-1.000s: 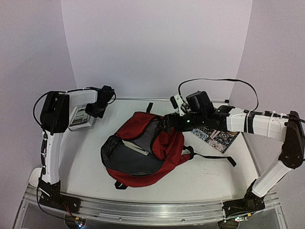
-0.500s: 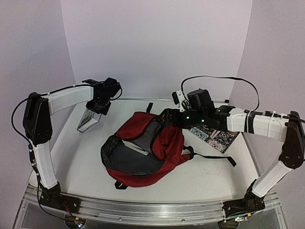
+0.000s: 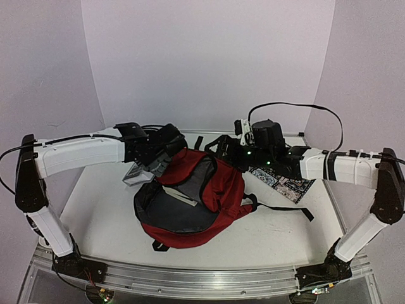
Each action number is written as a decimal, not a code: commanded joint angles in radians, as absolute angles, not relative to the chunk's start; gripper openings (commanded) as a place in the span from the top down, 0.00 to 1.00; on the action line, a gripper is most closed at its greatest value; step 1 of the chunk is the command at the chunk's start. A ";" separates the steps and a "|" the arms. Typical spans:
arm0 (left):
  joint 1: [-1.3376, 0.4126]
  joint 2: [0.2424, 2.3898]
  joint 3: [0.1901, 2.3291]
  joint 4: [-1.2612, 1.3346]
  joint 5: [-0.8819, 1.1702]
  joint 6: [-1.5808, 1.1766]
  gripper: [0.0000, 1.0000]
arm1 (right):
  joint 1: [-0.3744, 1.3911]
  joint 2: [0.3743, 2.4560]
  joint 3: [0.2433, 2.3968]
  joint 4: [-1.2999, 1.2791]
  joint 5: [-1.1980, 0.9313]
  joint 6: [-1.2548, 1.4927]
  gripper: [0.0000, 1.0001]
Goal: Pack the student bag
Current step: Pass from the left arm to the right
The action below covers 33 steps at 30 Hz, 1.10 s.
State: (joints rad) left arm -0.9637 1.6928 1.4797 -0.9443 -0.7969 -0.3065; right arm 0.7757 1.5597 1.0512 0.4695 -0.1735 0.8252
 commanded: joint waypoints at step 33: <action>-1.358 1.677 1.369 -0.719 -0.990 -0.187 1.00 | 0.806 1.651 1.008 0.826 -0.224 1.127 0.02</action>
